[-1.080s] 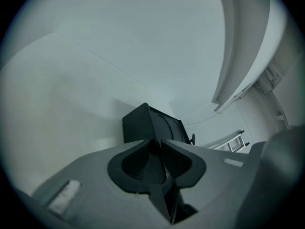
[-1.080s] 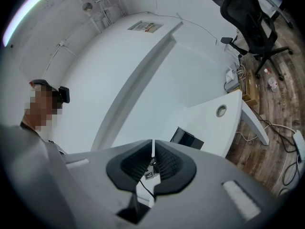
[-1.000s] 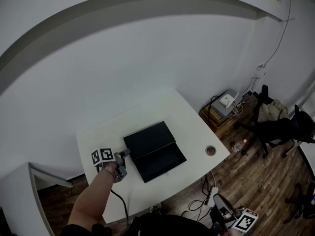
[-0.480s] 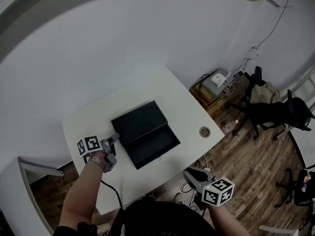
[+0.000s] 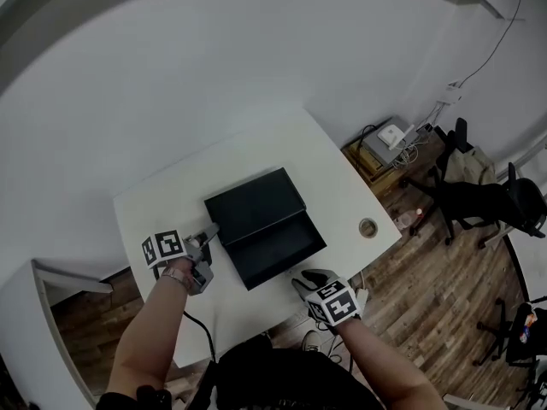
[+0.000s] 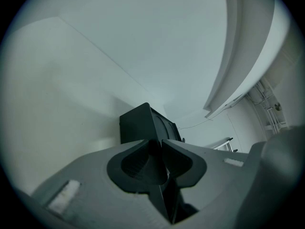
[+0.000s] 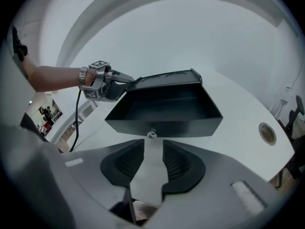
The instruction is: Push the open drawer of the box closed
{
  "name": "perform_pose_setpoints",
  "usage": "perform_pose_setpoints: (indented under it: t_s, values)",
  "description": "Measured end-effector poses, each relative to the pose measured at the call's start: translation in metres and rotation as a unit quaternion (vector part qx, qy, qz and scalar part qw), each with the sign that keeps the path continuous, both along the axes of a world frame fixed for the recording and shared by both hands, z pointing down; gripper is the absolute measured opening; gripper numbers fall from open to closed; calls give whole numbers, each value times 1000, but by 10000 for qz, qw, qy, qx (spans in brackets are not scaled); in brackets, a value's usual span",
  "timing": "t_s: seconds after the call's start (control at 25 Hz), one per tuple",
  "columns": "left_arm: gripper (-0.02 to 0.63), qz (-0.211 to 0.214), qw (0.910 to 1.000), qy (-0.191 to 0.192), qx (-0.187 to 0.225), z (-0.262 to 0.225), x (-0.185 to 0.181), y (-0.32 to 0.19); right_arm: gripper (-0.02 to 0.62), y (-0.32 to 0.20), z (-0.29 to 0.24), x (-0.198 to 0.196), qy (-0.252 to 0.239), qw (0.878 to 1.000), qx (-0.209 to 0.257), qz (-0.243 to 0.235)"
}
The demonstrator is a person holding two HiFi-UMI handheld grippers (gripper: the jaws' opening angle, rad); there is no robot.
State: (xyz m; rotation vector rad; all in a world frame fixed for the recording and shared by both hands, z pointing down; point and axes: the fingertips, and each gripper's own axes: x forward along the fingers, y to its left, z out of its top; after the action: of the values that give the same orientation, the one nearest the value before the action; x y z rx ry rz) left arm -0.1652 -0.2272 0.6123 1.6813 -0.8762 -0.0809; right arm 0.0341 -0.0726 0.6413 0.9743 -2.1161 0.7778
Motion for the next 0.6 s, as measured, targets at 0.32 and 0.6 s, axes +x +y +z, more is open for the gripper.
perform_pose_setpoints:
  t_s: [0.32, 0.6]
  values:
    - [95, -16, 10000, 92, 36, 0, 0, 1, 130, -13, 12, -16, 17, 9997, -255, -53]
    - [95, -20, 9999, 118, 35, 0, 1, 1, 82, -13, 18, -21, -17, 9994, -350, 13]
